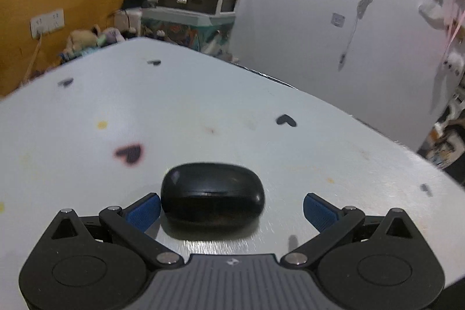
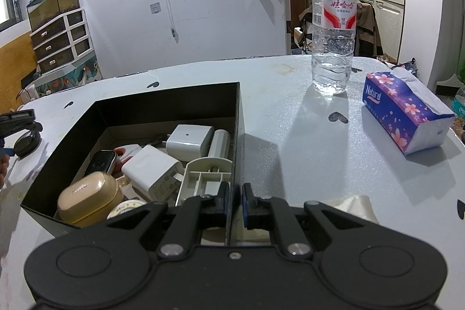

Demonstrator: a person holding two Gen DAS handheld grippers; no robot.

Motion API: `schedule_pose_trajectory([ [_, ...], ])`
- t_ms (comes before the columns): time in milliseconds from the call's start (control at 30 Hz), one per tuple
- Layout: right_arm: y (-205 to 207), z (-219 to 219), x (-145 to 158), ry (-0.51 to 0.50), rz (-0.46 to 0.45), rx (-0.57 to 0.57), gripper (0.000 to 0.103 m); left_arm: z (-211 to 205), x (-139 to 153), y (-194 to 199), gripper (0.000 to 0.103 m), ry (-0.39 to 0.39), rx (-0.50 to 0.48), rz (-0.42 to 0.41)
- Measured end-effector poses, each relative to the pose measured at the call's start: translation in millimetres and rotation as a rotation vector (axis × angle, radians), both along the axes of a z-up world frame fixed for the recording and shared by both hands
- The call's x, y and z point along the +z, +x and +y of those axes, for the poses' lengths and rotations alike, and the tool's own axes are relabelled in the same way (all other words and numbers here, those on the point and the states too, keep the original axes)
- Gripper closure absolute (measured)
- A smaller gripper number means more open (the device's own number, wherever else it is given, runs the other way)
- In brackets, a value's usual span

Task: Organize rigid objects
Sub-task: 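Grasp the black earbud case with the left gripper and lift it, then lower the black earbud case into the black box and open the left gripper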

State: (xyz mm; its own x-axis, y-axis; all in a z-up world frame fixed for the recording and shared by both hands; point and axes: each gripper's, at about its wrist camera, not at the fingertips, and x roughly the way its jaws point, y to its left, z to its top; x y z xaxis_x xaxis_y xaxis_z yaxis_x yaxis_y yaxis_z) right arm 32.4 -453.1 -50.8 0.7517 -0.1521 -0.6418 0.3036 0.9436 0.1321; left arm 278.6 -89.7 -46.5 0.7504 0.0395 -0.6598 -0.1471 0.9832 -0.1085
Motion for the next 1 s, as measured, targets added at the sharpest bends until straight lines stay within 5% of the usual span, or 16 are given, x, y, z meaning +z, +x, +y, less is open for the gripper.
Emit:
schedule_pose_trajectory([
  [133,0,0,0,0.000,0.000,0.001,0.094,-7,-7,11,0.007,0.113,0.011,-0.004],
  [300,0,0,0,0.000,-0.001,0.000,0.094,8,-11,13,0.009,0.140,0.022,-0.018],
  [367,0,0,0,0.001,0.000,0.001,0.094,12,-12,12,0.022,0.135,-0.007,-0.023],
  [533,0,0,0,0.001,-0.001,0.001,0.094,15,-12,10,0.022,0.139,-0.063,-0.025],
  [767,0,0,0,0.001,-0.001,0.001,0.094,-15,17,-18,0.022,0.071,-0.218,-0.063],
  [1000,0,0,0,0.001,-0.001,0.001,0.094,-72,54,-62,0.022,-0.089,-0.415,-0.053],
])
